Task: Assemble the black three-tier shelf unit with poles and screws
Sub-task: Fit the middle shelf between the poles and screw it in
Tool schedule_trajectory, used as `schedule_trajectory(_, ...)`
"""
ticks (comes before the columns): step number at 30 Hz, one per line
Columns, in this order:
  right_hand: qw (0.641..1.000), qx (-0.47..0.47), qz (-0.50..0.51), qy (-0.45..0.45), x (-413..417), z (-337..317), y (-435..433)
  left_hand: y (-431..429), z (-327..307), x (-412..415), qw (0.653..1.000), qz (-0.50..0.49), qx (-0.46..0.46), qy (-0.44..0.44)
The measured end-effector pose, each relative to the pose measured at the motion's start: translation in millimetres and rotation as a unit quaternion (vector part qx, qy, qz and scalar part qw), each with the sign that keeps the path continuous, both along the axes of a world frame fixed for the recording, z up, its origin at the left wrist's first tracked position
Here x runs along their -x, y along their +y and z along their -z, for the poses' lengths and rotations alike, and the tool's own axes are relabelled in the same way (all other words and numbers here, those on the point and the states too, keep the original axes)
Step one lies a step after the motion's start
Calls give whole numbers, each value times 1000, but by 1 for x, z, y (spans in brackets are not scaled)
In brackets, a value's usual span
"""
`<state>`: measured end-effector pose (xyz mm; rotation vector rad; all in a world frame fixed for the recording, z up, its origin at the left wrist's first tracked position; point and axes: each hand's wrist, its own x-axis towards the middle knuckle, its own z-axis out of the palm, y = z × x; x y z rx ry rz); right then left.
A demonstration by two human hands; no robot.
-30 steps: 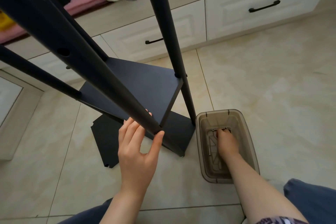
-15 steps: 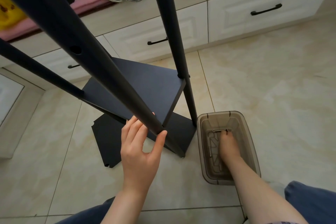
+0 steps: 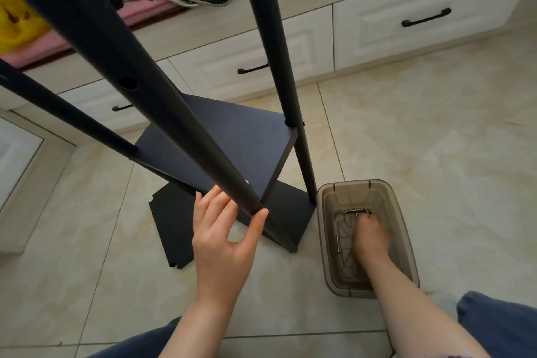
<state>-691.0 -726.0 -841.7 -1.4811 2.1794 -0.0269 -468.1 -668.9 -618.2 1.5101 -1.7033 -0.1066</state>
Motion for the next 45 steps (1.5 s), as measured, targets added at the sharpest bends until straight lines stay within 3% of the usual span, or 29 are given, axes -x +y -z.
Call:
schedule_trajectory(7,969,34,135,-203,15,0,-6,-1,-6,-3,1000,5,-16,5)
schedule_trajectory(11,939,62,211,-264,9,-8,-5,-3,-14,-10,999,23,-27,-36)
schedule_trajectory(17,820,141,370,-414,-19,-50,2,-17,-27,-25,992,65,-50,-92)
schedule_trajectory(20,767,196,360,-494,-49,-93,2,-26,-35,-26,989,99,-73,-82)
schedule_trajectory(25,755,240,274,-545,-94,-149,13,-35,-52,-22,978,111,-146,-99)
schedule_trajectory(30,782,227,168,-556,-117,-173,16,-42,-62,-21,967,115,-170,-147)
schedule_trajectory(35,780,174,149,-582,-133,-175,14,-50,-74,-16,956,118,-210,-165)
schedule_trajectory(38,770,181,158,-591,-140,-181,5,-57,-81,-14,953,109,-230,-164)
schedule_trajectory(45,782,220,108,-573,-160,-209,-31,-96,-107,-45,959,72,-245,-122)
